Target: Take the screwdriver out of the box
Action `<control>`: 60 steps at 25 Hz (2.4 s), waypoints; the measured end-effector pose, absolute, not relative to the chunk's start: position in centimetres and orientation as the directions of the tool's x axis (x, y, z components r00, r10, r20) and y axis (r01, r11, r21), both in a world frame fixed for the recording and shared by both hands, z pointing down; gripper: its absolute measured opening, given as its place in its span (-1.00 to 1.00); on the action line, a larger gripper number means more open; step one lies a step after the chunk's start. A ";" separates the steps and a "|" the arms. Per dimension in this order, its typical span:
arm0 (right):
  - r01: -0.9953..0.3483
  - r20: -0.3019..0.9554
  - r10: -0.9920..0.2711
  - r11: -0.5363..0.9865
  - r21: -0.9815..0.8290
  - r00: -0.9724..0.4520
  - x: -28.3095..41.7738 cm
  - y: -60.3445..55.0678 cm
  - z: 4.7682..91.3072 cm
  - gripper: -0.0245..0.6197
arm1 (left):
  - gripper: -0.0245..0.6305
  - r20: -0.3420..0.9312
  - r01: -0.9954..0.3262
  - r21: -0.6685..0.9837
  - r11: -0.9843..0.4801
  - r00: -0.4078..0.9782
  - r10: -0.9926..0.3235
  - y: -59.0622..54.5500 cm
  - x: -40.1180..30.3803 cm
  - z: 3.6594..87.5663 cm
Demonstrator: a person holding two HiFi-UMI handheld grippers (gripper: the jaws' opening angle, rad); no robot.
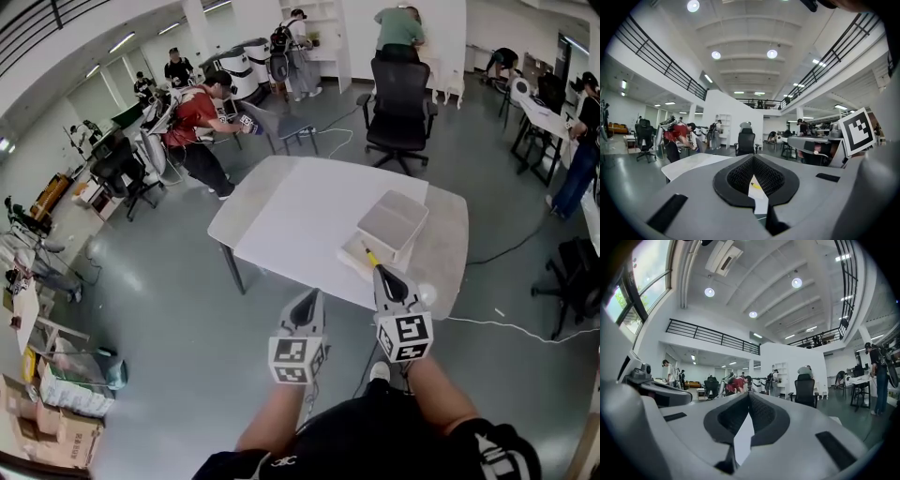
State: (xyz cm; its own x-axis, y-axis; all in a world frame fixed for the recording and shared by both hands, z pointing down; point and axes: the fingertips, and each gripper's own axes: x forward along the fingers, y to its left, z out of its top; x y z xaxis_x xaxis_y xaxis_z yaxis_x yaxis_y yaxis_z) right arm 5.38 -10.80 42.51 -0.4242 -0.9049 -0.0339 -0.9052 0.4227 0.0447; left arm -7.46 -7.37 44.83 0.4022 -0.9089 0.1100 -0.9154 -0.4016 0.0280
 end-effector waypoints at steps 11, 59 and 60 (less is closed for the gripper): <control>-0.875 0.010 -0.876 0.483 0.031 -0.483 9.9 -23.5 42.7 -0.88 | -0.91 0.134 -0.934 0.031 -0.356 0.357 -0.925 -20.0 -2.3 43.9; -0.906 0.538 -0.776 0.419 0.050 -0.329 7.8 -35.8 59.0 -0.69 | -0.91 0.228 -0.789 0.108 -0.604 0.611 -0.758 -38.3 -3.5 50.1; -0.904 0.558 -0.762 0.424 0.050 -0.327 7.8 -35.6 59.6 -0.68 | -0.91 0.229 -0.788 0.112 -0.605 0.613 -0.756 -38.1 -3.5 50.3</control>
